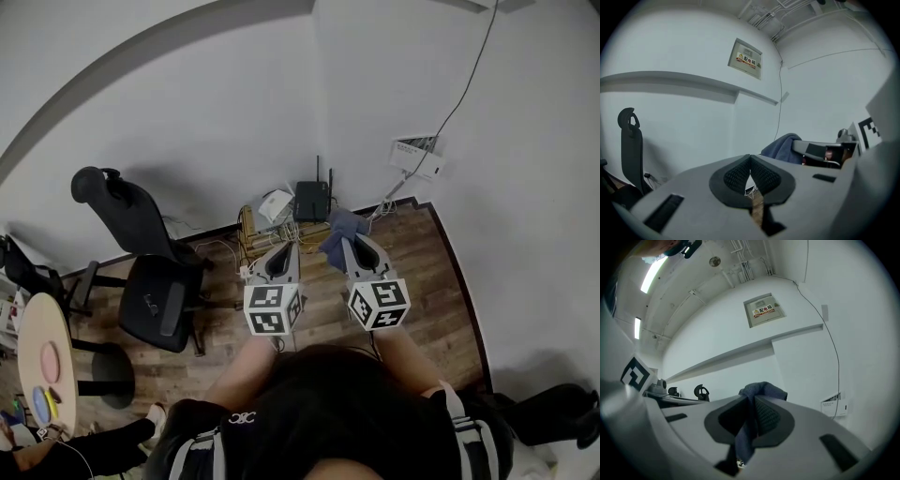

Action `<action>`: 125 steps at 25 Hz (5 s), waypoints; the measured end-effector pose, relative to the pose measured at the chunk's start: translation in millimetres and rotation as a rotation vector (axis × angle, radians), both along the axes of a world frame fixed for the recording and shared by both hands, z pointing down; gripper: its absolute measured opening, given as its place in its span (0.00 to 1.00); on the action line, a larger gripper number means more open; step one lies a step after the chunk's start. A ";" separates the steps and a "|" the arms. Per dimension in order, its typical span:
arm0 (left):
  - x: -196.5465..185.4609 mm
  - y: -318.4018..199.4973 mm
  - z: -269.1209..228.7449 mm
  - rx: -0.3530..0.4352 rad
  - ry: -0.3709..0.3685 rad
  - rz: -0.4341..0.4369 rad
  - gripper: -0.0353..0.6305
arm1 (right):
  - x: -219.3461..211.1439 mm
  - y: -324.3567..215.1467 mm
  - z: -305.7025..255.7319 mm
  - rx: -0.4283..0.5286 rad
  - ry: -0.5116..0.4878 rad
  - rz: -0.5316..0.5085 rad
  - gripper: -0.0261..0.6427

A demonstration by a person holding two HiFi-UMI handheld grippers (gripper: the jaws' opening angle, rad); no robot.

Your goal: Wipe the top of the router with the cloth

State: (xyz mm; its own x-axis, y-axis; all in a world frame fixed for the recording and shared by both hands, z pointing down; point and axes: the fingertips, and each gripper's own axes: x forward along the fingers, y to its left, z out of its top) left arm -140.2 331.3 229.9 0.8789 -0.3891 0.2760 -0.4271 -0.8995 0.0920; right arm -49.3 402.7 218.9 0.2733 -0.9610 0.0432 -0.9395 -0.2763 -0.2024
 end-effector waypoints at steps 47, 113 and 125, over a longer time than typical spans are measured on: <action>119.2 -171.6 24.0 -0.085 0.030 -0.059 0.06 | 128.1 -170.1 15.9 -0.059 0.026 -0.054 0.07; 137.5 -363.6 242.3 -0.479 -0.172 -0.711 0.06 | 268.3 -512.4 375.7 -0.937 0.732 -0.951 0.07; 124.3 -360.7 329.8 -0.580 -0.197 -0.725 0.06 | 290.1 -534.5 508.7 -1.240 0.967 -0.992 0.07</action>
